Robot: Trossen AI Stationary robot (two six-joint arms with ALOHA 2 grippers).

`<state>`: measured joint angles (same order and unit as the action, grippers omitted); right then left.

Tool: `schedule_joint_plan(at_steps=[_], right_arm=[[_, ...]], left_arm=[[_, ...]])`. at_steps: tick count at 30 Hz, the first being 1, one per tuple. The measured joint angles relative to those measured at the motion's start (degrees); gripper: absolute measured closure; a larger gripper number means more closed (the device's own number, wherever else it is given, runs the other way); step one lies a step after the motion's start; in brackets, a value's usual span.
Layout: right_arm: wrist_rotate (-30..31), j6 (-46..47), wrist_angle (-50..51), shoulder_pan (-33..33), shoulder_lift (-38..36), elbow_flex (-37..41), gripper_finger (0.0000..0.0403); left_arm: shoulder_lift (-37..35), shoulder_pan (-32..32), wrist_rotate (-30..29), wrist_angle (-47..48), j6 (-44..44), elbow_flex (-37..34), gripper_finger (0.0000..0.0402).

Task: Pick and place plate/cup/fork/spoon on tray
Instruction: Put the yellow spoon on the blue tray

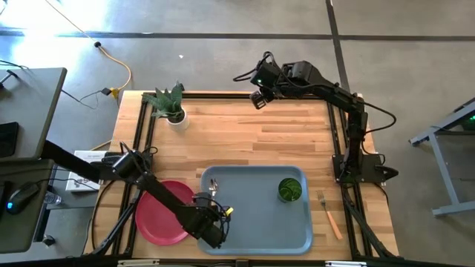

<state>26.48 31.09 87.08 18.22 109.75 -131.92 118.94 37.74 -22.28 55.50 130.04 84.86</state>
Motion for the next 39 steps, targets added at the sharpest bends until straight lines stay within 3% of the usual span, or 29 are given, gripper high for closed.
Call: schedule_joint_plan(at_steps=[16,39], right_arm=[[0.1,0.0,0.4,0.0,0.0,0.0,0.0295],[0.2,0.0,0.5,0.0,0.0,0.0,0.0295]], left_arm=[[2.1,0.4,3.6,-1.3,0.4,0.1,0.0351],[2.1,0.1,4.9,-1.7,-1.2,0.0,0.0276]])
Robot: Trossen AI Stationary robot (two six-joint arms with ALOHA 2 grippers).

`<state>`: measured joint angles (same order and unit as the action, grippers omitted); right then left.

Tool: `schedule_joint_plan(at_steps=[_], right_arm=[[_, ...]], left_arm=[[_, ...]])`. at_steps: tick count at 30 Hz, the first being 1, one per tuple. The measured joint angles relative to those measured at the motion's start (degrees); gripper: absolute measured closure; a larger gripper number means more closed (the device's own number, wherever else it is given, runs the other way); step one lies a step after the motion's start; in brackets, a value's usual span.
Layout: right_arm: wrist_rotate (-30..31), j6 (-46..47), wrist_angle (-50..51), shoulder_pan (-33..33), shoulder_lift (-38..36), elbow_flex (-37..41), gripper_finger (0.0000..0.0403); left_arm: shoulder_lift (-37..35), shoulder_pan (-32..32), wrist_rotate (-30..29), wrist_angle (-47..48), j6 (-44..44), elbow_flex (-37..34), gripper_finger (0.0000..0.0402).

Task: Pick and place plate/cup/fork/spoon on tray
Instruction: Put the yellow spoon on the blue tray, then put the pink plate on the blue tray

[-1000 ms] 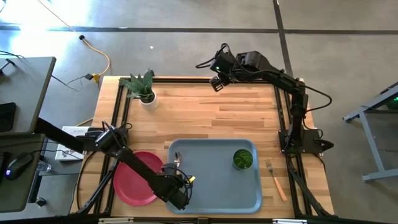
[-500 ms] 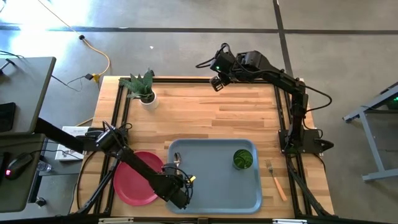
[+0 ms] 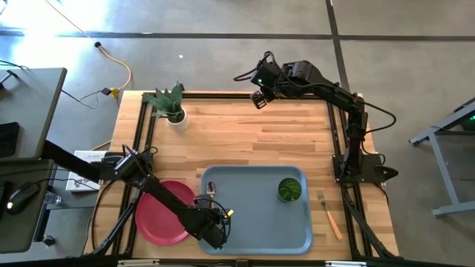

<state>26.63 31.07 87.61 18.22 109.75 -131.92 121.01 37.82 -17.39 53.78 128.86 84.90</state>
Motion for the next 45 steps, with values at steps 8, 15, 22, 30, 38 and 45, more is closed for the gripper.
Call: schedule_joint_plan(at_steps=[8,15,22,30,38,45], right_arm=[[0.0,0.0,0.0,0.0,0.0,0.0,0.0295],[0.1,0.0,0.0,0.0,0.0,0.0,0.0295],[0.1,0.0,0.0,0.0,0.0,0.0,0.0295],[0.1,0.0,0.0,0.0,0.0,0.0,0.0295],[-0.1,0.0,0.0,0.0,0.0,0.0,0.0295],[-0.1,0.0,0.0,0.0,0.0,0.0,0.0295]], left_arm=[[-0.2,0.0,0.4,0.2,-1.0,0.0,0.0275],[-0.2,0.0,0.1,0.3,-1.5,0.0,0.0275],[-0.2,0.1,-0.1,0.4,-1.6,0.0,0.0275],[-0.2,0.0,-0.1,0.8,-2.1,0.0,0.0275],[-0.7,-0.1,0.4,1.3,-2.5,-0.1,0.0275],[-2.4,-0.5,0.4,3.3,-3.6,-0.2,0.0275]])
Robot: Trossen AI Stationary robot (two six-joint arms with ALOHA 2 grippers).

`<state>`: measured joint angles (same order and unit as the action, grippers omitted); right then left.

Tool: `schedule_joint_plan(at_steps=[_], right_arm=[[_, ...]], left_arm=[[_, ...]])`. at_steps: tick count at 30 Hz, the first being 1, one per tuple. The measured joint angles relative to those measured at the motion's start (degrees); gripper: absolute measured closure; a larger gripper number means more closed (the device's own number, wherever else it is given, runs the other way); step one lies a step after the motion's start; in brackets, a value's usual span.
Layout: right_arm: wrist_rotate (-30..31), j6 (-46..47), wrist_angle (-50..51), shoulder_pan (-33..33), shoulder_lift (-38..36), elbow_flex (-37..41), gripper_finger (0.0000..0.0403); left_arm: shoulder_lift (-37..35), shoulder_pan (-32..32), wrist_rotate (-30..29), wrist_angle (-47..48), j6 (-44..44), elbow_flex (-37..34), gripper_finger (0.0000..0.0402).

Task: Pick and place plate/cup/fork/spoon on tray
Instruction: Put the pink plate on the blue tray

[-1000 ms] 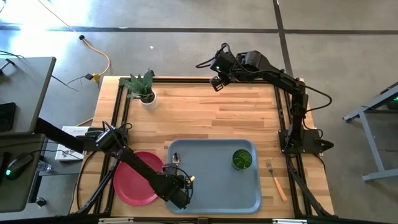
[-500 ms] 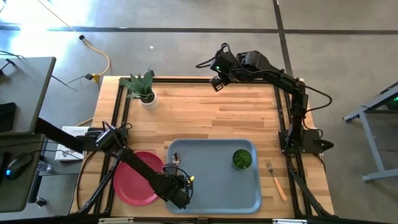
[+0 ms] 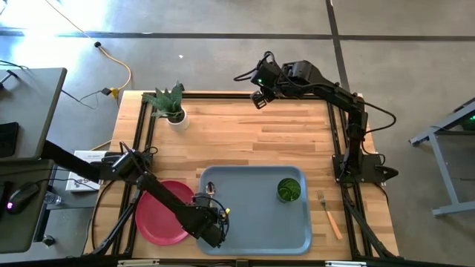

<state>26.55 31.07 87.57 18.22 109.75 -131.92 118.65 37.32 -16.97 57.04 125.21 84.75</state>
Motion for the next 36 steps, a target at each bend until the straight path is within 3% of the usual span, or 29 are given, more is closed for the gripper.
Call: schedule_joint_plan(at_steps=[18,36], right_arm=[[0.0,-0.7,0.1,0.0,0.0,0.0,0.0295],[-0.6,-13.9,0.7,0.7,0.0,0.0,0.0295]], left_arm=[[-5.5,-1.5,-1.8,3.3,-5.7,0.0,0.0275],[-23.5,-7.9,-6.8,21.7,-28.5,0.1,0.0275]])
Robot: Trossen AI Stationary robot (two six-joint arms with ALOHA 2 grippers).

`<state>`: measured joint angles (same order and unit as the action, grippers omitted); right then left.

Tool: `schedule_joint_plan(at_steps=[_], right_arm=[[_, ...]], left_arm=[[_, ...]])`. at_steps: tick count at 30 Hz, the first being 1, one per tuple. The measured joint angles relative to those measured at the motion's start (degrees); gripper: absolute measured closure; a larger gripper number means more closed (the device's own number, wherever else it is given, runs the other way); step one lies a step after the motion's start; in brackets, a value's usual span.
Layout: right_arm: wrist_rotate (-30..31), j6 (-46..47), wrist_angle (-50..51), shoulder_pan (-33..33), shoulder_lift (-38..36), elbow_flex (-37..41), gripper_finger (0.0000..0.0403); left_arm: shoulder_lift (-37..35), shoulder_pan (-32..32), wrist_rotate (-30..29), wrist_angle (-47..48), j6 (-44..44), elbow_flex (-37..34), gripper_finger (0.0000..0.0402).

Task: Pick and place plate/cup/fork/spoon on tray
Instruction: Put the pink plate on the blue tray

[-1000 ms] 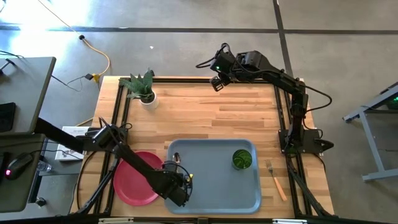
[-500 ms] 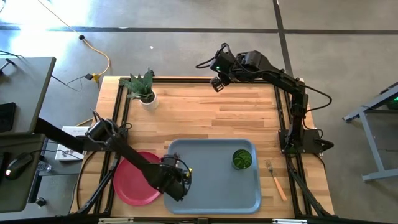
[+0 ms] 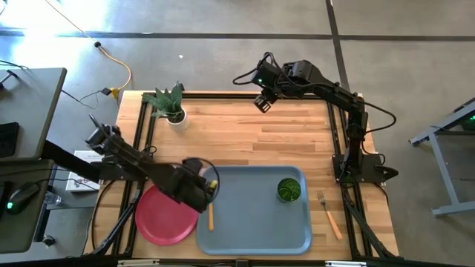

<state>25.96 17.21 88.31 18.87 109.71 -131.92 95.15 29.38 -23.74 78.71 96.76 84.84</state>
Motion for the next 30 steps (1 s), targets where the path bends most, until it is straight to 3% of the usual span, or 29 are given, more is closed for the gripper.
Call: schedule_joint_plan(at_steps=[13,24,30], right_arm=[[-0.5,-5.3,1.8,3.3,0.0,0.0,0.0295],[-6.2,-7.0,1.7,3.7,0.0,0.0,0.0295],[-11.6,-1.3,1.7,3.3,0.0,0.0,0.0295]], left_arm=[[-10.4,-4.5,-0.3,5.5,-14.3,0.0,0.0275],[-10.9,-6.9,2.6,11.3,-35.3,-0.7,0.0275],[-11.0,-10.0,5.2,11.3,-52.2,-0.7,0.0275]])
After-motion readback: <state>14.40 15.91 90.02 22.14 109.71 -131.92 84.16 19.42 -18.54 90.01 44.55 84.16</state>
